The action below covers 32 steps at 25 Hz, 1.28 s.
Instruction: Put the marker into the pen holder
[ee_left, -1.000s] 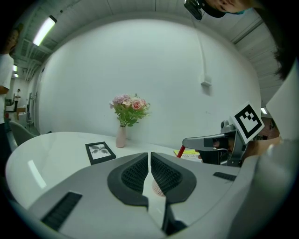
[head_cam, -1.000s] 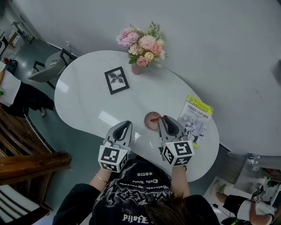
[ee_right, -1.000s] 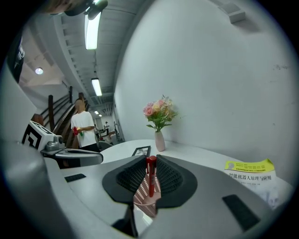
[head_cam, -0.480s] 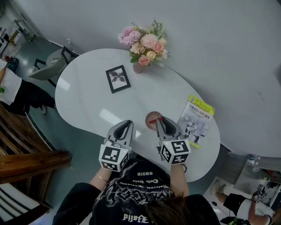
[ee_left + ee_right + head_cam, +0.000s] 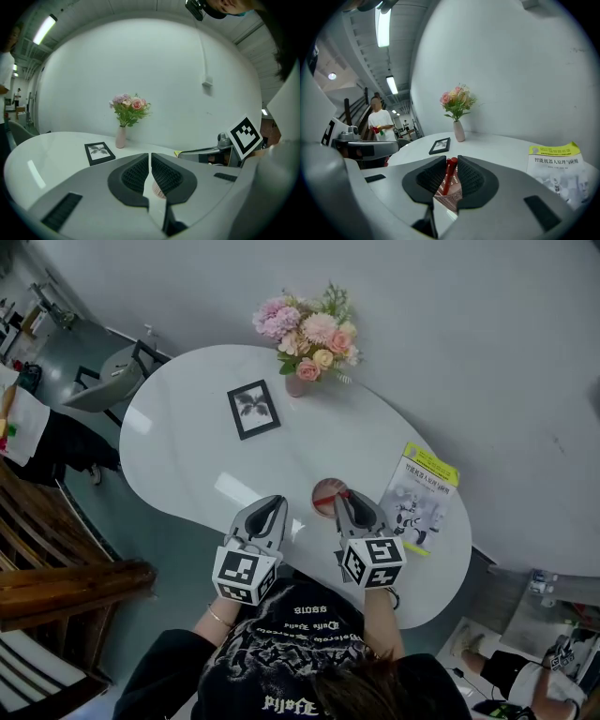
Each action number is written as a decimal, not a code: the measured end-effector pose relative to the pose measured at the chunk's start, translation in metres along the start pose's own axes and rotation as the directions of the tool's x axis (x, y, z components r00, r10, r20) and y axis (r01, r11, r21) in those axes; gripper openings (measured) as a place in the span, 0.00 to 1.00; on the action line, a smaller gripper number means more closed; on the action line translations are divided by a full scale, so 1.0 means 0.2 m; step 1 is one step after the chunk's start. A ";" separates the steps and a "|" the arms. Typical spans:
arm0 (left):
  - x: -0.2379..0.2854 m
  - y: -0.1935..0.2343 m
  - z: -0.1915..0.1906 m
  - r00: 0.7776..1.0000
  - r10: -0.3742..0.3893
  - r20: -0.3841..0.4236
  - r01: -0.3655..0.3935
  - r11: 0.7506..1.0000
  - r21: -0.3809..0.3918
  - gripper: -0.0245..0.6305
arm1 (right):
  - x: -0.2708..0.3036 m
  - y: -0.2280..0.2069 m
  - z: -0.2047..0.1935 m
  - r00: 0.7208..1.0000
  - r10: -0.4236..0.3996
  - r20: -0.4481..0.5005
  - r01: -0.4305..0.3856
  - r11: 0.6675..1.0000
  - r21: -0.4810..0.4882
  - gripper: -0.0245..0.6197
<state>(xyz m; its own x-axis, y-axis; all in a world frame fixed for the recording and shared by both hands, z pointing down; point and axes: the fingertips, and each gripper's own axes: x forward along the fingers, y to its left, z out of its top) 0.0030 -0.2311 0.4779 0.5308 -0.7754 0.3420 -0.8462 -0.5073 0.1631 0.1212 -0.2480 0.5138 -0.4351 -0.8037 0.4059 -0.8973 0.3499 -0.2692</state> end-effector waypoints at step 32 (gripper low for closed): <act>-0.04 -0.11 0.06 0.998 -0.010 0.059 0.010 1.000 0.009 0.09 | -0.21 0.03 0.21 0.993 -0.060 0.102 0.075 0.985 -0.153 0.34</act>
<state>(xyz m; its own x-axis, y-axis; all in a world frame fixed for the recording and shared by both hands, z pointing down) 0.0185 -0.2190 0.4603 0.5413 -0.7909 0.2854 -0.8405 -0.5181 0.1582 0.1379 -0.2334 0.4582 -0.3705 -0.8682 0.3301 -0.9283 0.3577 -0.1012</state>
